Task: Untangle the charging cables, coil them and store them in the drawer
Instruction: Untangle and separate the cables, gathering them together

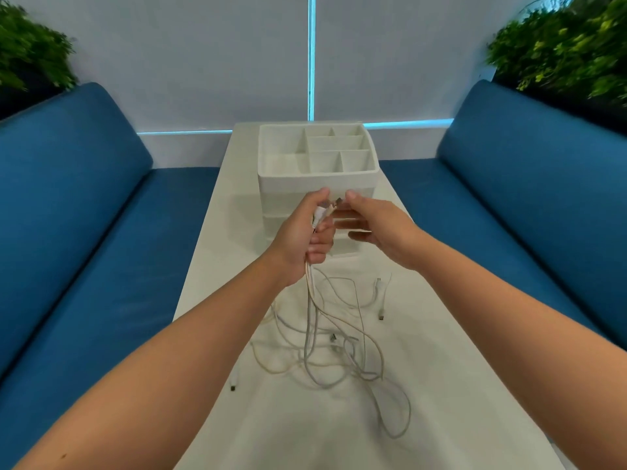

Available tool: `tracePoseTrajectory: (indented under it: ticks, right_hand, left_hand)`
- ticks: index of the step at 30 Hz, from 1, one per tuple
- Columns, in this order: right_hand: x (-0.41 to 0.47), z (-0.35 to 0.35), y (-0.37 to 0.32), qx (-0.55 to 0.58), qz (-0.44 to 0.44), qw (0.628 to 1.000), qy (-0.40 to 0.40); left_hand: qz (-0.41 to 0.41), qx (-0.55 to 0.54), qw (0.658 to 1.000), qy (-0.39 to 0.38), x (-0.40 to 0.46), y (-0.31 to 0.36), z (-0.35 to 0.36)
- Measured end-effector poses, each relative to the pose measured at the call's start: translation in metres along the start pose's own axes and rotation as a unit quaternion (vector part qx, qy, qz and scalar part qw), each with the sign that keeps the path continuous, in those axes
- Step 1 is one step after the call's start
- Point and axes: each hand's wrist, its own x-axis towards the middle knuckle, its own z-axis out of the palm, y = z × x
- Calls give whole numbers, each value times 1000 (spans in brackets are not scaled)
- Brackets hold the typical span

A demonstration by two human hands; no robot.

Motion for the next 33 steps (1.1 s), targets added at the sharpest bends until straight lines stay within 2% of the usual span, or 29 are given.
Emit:
tracePoseTrajectory:
  ticks: [3, 5, 8, 13, 18, 20, 24, 26, 29, 33]
  right_hand:
    - [0, -10, 31, -163, 44, 985, 30]
    - [1, -17, 60, -287, 104, 952, -8]
    - [-3, -17, 90, -374, 184, 905, -84]
    - [-10, -22, 102, -502, 169, 842, -108]
    - [-16, -41, 113, -576, 172, 790, -119]
    - [-15, -41, 113, -563, 158, 805, -95]
    - [-9, -32, 85, -376, 91, 922, 24]
    - [-9, -28, 61, -289, 54, 952, 88]
    - [-8, -25, 26, -245, 9, 959, 143]
    - [-5, -33, 3, -271, -13, 935, 230]
  left_hand:
    - [17, 6, 1000, 6, 3, 6, 2]
    - [31, 29, 999, 30, 4, 5, 2]
    - [55, 44, 996, 60, 4, 3, 0]
    - [65, 57, 992, 90, -2, 10, -3]
    - [92, 64, 989, 97, -11, 20, -14]
    - [96, 69, 991, 67, -11, 22, -21]
    - [90, 114, 989, 40, -8, 15, -35]
    - [84, 115, 988, 58, -9, 13, -40]
    - [68, 127, 986, 88, -13, 16, -49]
    - [82, 129, 981, 116, -23, 28, -66]
